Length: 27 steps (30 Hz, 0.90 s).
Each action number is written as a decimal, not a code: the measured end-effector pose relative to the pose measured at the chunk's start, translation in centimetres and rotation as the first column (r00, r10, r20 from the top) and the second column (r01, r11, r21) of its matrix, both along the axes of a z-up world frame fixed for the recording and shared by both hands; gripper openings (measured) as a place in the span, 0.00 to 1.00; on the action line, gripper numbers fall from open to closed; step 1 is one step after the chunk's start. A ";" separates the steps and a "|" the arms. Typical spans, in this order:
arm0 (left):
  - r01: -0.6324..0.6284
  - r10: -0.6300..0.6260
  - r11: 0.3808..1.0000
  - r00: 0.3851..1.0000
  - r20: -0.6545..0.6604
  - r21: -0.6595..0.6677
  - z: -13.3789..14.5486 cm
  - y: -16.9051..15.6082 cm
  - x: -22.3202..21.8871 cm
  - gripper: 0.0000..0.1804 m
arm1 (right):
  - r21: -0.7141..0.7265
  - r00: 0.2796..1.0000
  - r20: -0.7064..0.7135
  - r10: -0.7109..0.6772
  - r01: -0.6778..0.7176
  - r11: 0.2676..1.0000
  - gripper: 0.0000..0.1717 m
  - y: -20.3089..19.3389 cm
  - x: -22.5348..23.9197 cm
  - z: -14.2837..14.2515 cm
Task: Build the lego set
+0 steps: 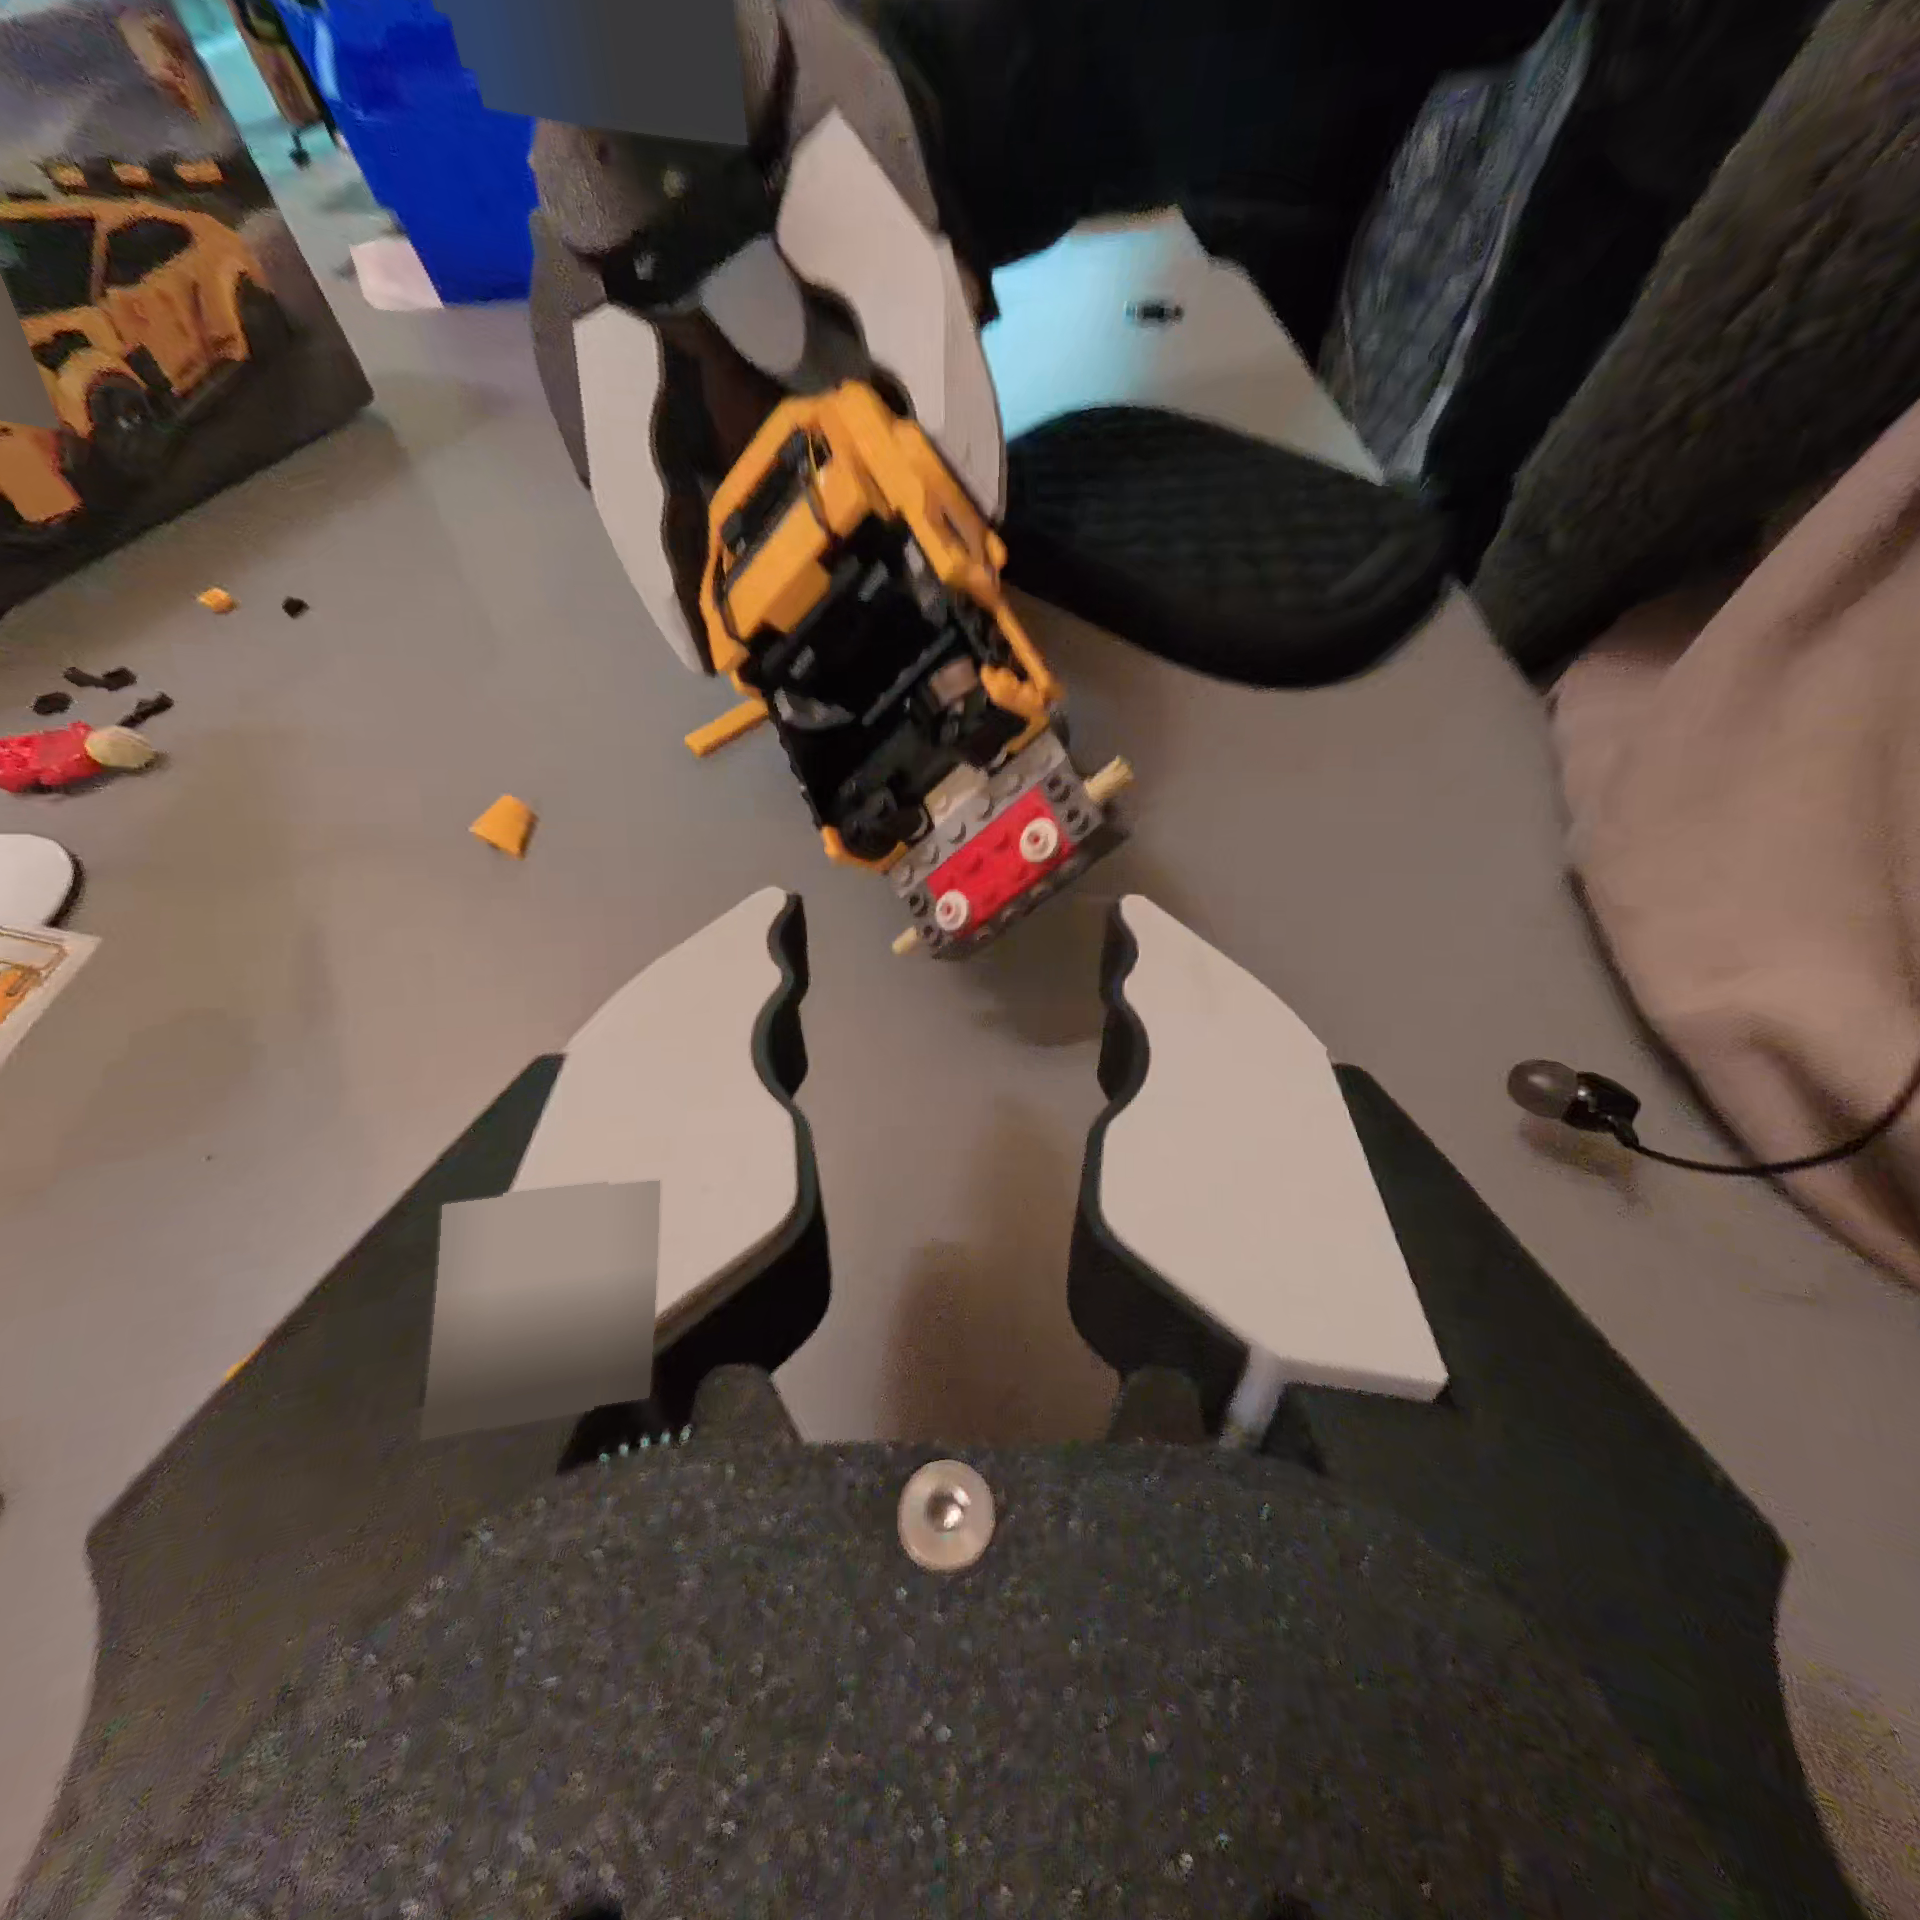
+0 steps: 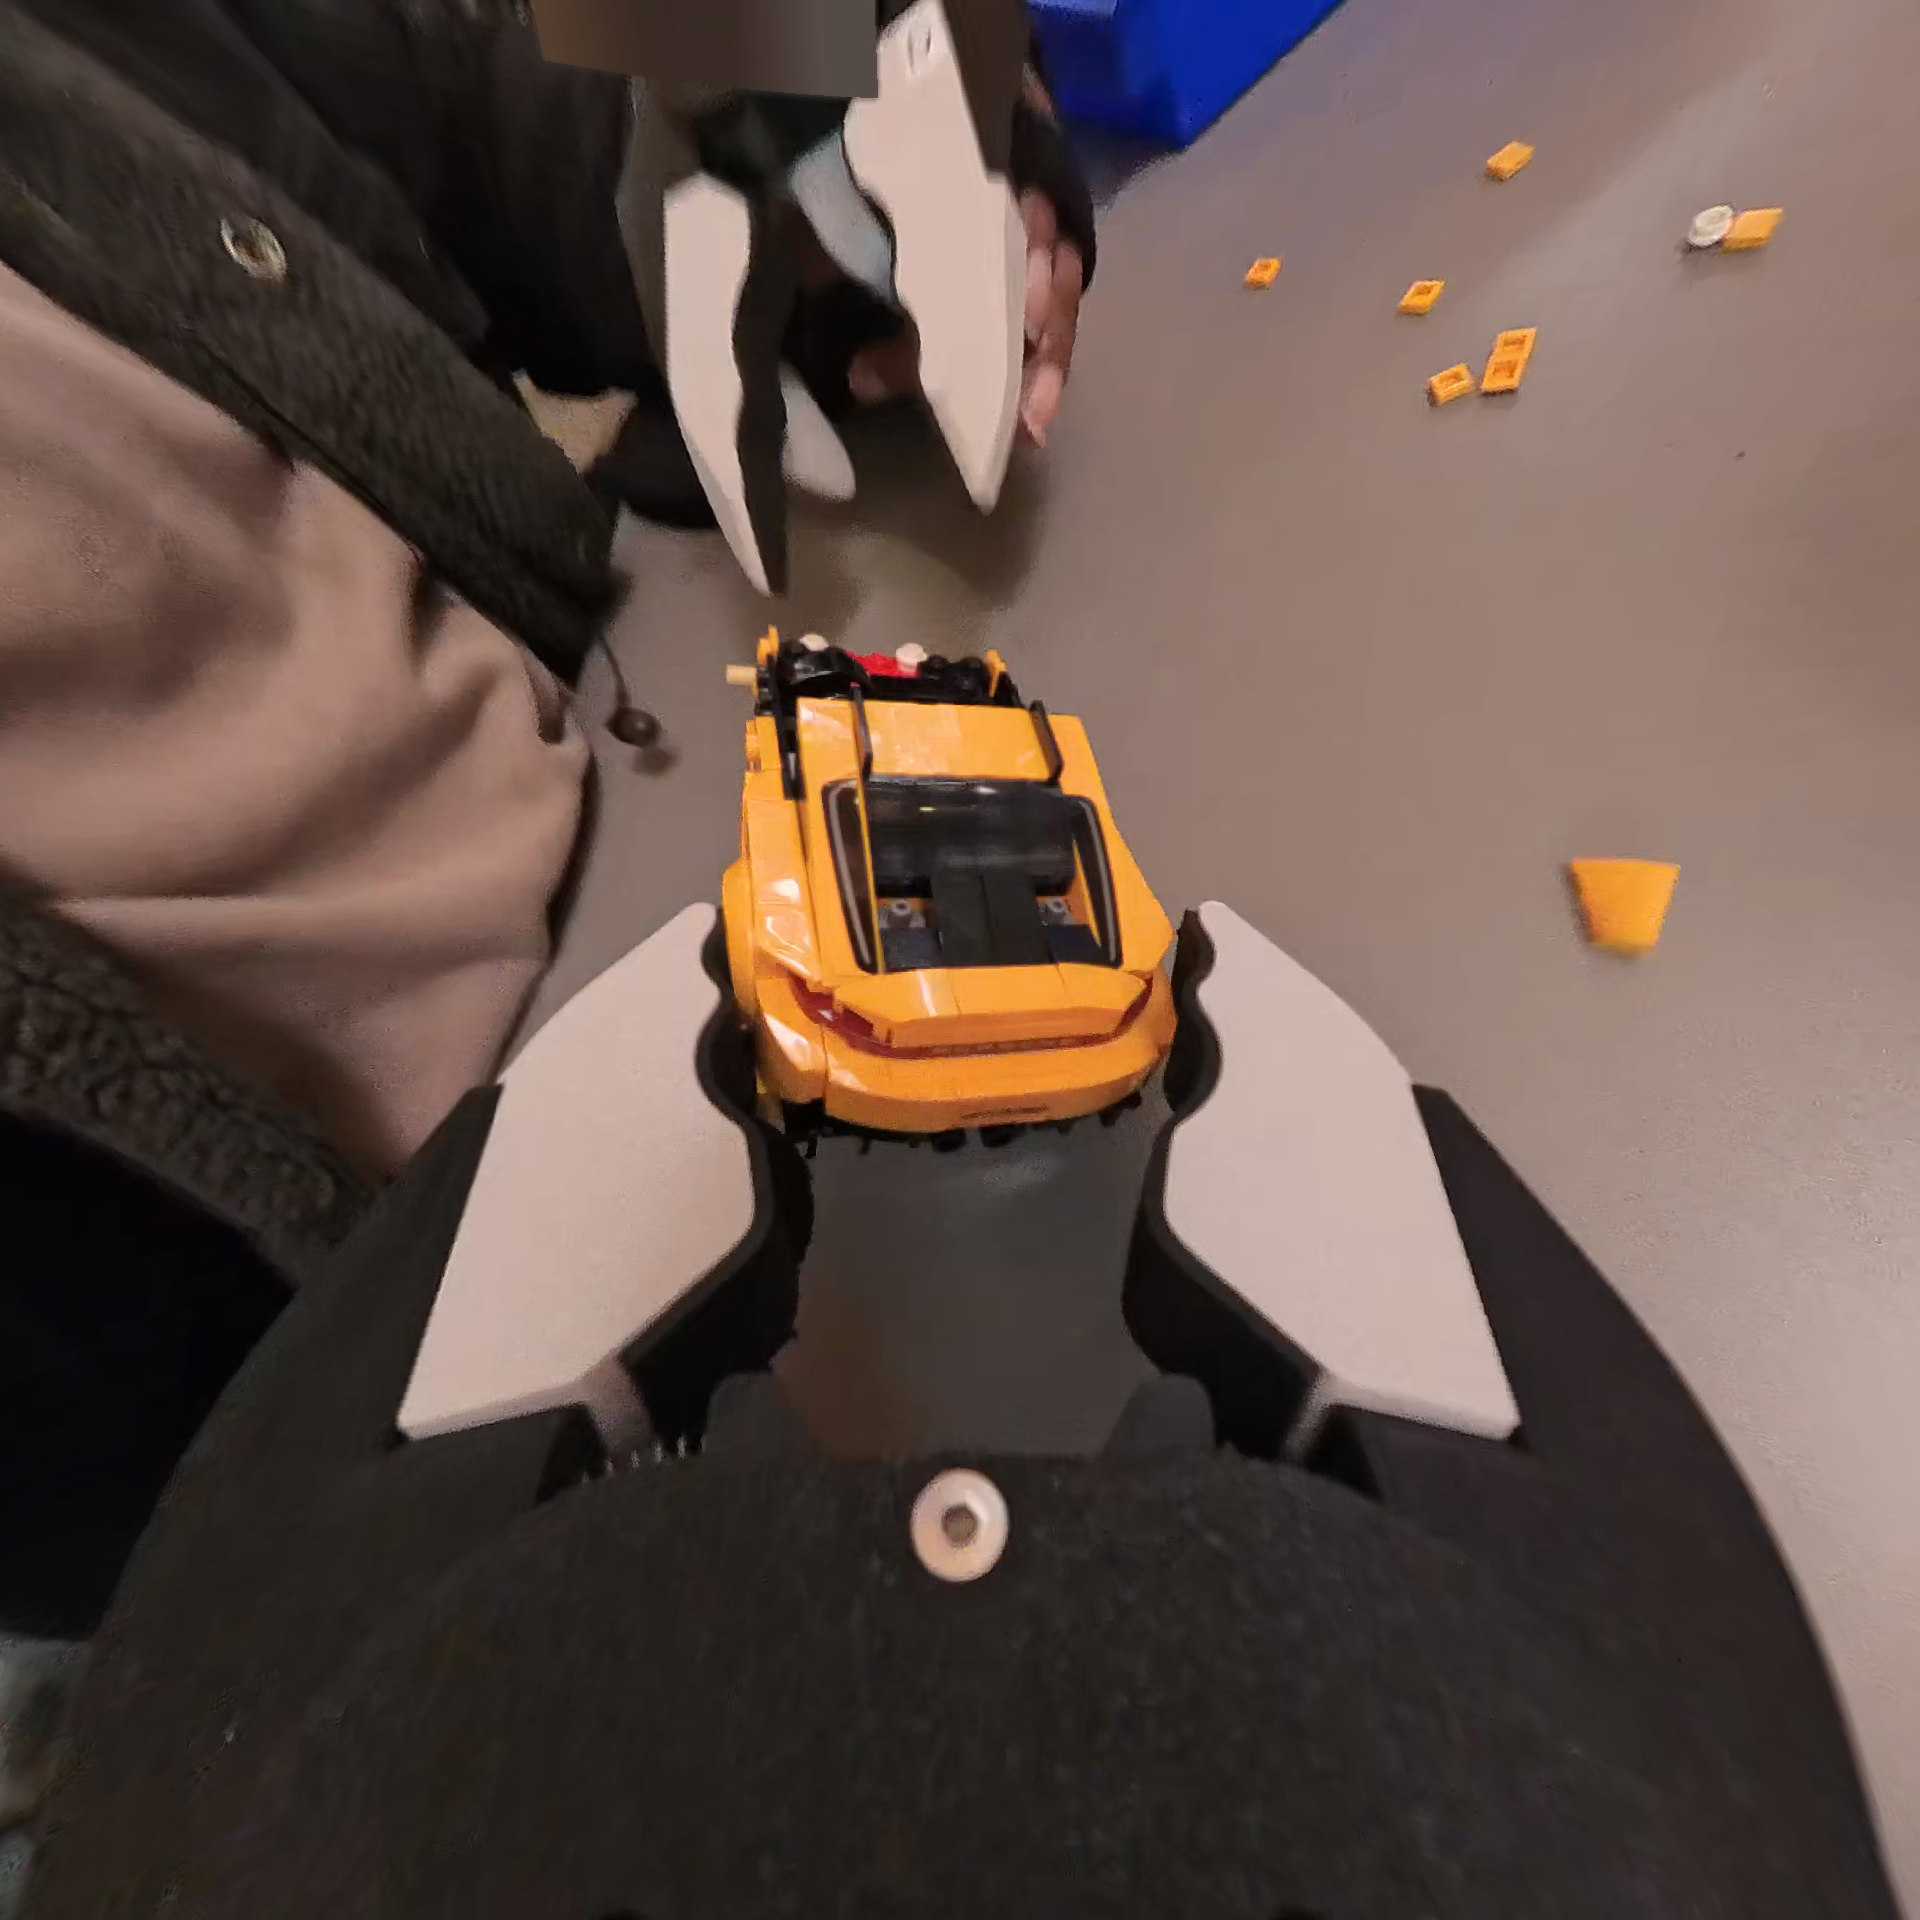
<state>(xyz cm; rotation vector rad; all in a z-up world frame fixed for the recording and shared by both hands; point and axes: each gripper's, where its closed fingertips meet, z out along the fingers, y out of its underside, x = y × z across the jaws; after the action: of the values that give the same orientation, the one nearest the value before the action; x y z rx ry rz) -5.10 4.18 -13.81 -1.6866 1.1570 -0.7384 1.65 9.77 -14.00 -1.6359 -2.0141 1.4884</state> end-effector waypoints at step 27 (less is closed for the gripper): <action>-0.055 -0.016 0.782 0.994 0.108 0.621 12.6 0.6 3.8 0.19 | -0.413 0.831 -0.550 -0.082 -0.185 0.892 0.44 -2.9 -3.3 10.7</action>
<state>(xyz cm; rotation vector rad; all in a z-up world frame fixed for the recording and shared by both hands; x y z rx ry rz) -1.27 4.75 -1.25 -1.0772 1.1412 -0.3573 -1.66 6.83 -3.30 -1.0545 -1.4638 2.2611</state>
